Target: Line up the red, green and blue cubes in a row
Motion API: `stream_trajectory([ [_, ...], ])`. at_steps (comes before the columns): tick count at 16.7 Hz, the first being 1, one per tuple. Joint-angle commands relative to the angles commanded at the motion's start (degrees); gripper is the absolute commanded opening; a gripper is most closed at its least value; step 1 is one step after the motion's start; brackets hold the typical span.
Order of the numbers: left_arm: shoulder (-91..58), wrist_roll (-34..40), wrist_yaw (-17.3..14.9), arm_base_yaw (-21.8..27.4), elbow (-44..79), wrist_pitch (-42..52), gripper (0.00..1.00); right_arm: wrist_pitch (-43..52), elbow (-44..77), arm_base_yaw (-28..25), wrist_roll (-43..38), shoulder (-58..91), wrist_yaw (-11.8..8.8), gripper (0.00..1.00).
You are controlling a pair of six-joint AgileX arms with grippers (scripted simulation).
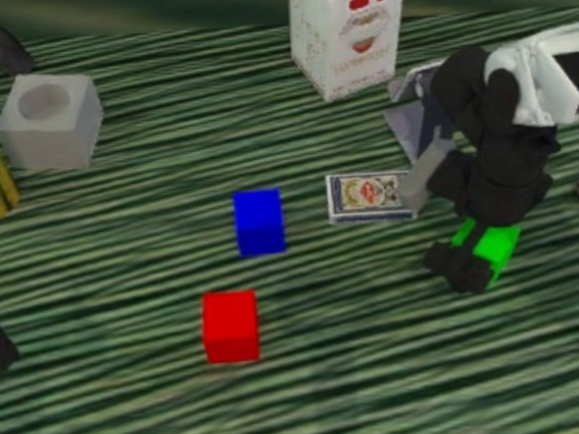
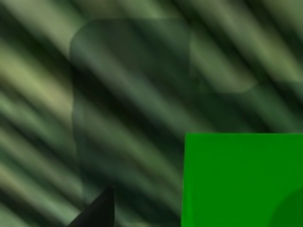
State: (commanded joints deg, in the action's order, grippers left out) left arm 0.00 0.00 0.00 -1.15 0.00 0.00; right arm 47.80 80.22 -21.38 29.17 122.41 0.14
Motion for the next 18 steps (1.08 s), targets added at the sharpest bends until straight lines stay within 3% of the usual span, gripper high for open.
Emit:
stream_trajectory([
  [11, 0.0, 0.0, 0.0, 0.0, 0.0, 0.0, 1.0, 0.0, 0.0, 0.0, 0.0, 0.0, 0.0, 0.02],
  [18, 0.0, 0.0, 0.0, 0.0, 0.0, 0.0, 1.0, 0.0, 0.0, 0.0, 0.0, 0.0, 0.0, 0.0],
])
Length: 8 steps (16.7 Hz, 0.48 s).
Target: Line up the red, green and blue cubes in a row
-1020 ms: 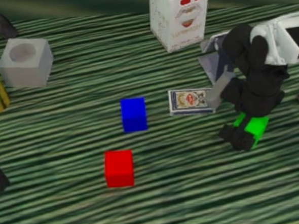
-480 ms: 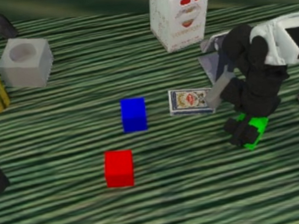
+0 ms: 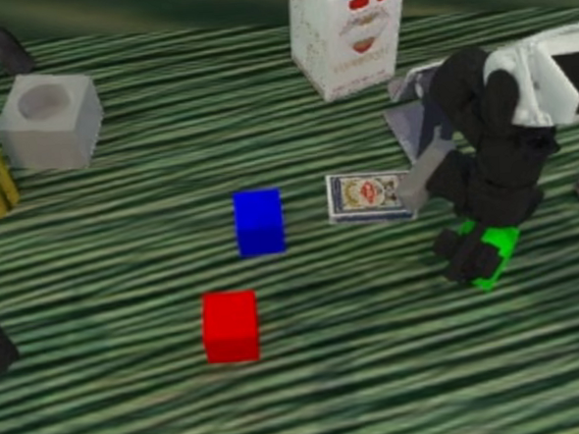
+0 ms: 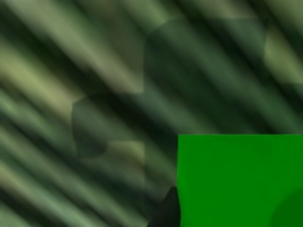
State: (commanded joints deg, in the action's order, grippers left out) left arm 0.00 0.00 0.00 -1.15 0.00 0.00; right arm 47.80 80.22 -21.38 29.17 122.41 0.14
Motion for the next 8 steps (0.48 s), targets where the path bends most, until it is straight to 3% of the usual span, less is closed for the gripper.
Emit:
stream_trajectory([
  [4, 0.0, 0.0, 0.0, 0.0, 0.0, 0.0, 1.0, 1.09, 0.85, -0.1, 0.12, -0.51, 0.01, 0.0],
  [8, 0.0, 0.0, 0.0, 0.0, 0.0, 0.0, 1.0, 9.46, 5.57, -0.28, 0.12, -3.43, 0.02, 0.0],
])
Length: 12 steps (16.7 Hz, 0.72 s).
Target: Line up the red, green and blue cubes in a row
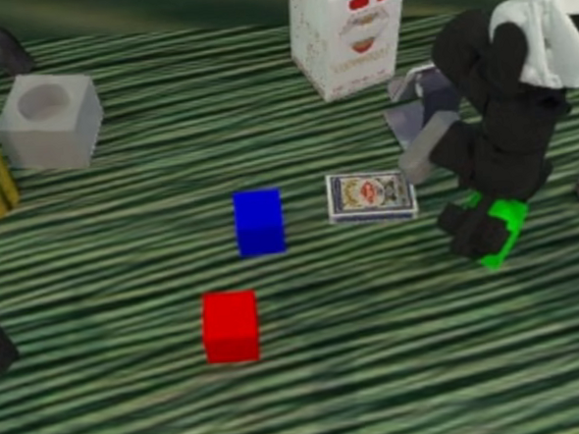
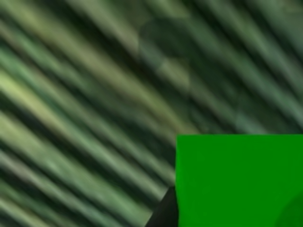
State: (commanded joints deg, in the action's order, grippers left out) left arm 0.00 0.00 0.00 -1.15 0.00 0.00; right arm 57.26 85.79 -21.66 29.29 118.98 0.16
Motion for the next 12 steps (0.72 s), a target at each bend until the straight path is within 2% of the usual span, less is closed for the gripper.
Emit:
stream_trajectory([
  [3, 0.0, 0.0, 0.0, 0.0, 0.0, 0.0, 1.0, 4.37, 2.7, -0.1, -0.03, -2.14, -0.04, 0.0],
  [8, 0.0, 0.0, 0.0, 0.0, 0.0, 0.0, 1.0, 4.51, 2.8, 0.02, -0.03, -2.08, -0.05, 0.0],
  [12, 0.0, 0.0, 0.0, 0.0, 0.0, 0.0, 1.0, 6.32, 5.94, -5.88, 3.5, -0.73, -0.06, 0.0],
])
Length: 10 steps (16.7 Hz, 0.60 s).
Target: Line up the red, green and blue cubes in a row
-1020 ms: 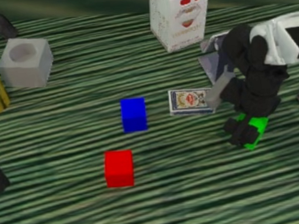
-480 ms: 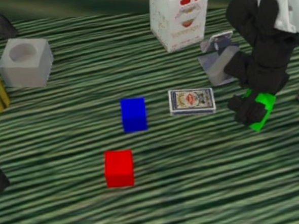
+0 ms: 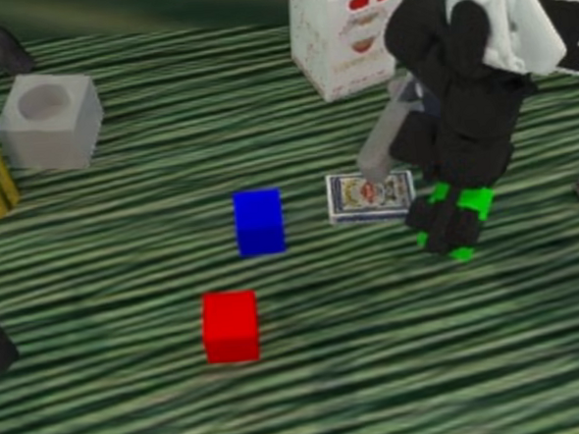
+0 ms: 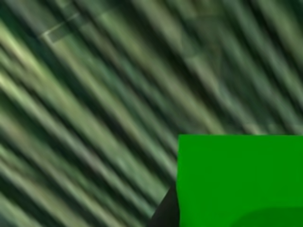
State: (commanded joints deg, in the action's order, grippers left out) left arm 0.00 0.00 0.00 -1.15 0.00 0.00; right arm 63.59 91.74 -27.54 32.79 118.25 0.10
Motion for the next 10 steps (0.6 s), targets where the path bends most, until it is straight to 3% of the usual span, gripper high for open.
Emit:
stream_trajectory([
  [6, 0.0, 0.0, 0.0, 0.0, 0.0, 0.0, 1.0, 4.44, 7.27, -14.64, 8.34, 2.86, -0.08, 0.0],
  [10, 0.0, 0.0, 0.0, 0.0, 0.0, 0.0, 1.0, 5.5, 9.1, -18.44, 10.59, 3.41, -0.1, 0.0],
])
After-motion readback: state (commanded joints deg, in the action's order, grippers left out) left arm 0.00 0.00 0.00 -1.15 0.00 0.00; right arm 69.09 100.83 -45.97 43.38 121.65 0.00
